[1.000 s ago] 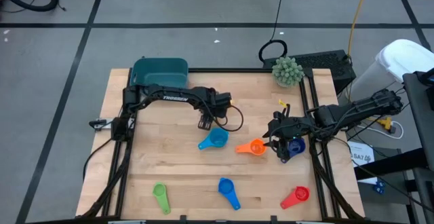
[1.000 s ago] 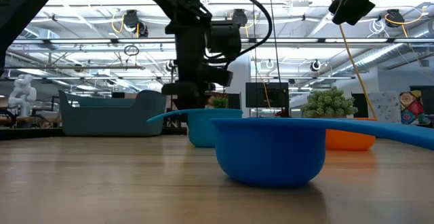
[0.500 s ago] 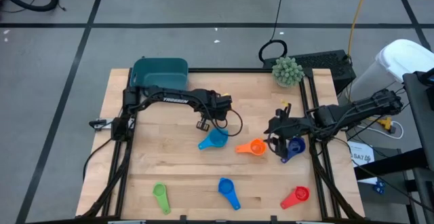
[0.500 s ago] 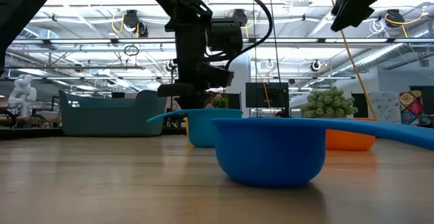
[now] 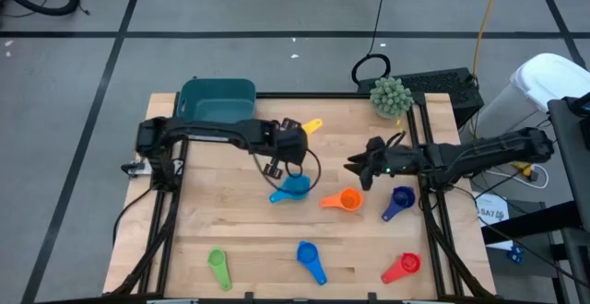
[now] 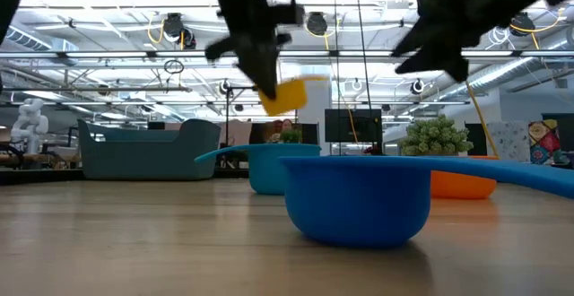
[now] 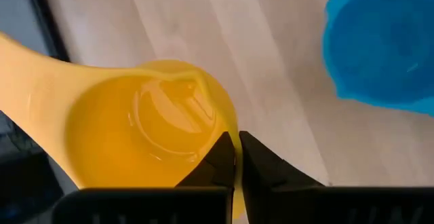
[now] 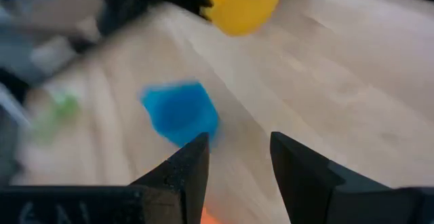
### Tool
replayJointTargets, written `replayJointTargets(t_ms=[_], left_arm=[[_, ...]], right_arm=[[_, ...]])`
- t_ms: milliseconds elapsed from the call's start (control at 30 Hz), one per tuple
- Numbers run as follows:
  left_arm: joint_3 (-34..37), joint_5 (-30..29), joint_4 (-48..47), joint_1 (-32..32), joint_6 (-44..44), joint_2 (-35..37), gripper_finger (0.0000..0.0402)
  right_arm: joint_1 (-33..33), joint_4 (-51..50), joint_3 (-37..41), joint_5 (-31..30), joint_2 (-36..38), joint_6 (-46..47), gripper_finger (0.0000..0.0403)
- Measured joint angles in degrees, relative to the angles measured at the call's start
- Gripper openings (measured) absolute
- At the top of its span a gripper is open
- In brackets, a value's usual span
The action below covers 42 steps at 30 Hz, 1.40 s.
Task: Nest measuring cups in basket
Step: Stack the yellow measuring cup on top of the light blue measuring cup
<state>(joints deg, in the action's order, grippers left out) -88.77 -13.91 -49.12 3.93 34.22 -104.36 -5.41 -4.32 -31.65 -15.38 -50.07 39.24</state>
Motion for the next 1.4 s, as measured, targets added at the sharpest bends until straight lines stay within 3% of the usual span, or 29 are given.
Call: replayJointTargets(t_ms=[100, 167, 267, 400, 833, 1400], left_arm=[[-0.1, 0.6, -0.1, -2.1, 0.0, 2.9, 0.0007], [-0.1, 0.8, -0.4, -3.7, 0.0, 3.7, 0.0007], [-0.1, 0.4, -0.4, -6.4, -0.1, 3.7, 0.0006], [-0.1, -0.6, 0.8, -9.7, -0.2, 3.4, 0.0006], [-0.1, 0.4, 5.0, -12.1, 1.0, 3.1, 0.0007], [-0.1, 2.9, 5.8, -13.4, 1.5, 3.1, 0.0008]], right_arm=[[3.5, 24.1, 9.3, 5.8, 1.9, 6.8, 0.0151], [5.8, 39.4, 15.2, 6.6, 2.3, 12.9, 0.0151], [8.4, 51.4, 21.3, 4.9, 1.9, 21.9, 0.0151], [9.2, 52.1, 22.5, 6.4, 0.5, 25.9, 0.0151], [9.1, 48.0, 9.5, 18.4, -9.9, 24.8, 0.0151], [10.7, 50.0, 7.6, 18.6, -13.7, 26.3, 0.0151]])
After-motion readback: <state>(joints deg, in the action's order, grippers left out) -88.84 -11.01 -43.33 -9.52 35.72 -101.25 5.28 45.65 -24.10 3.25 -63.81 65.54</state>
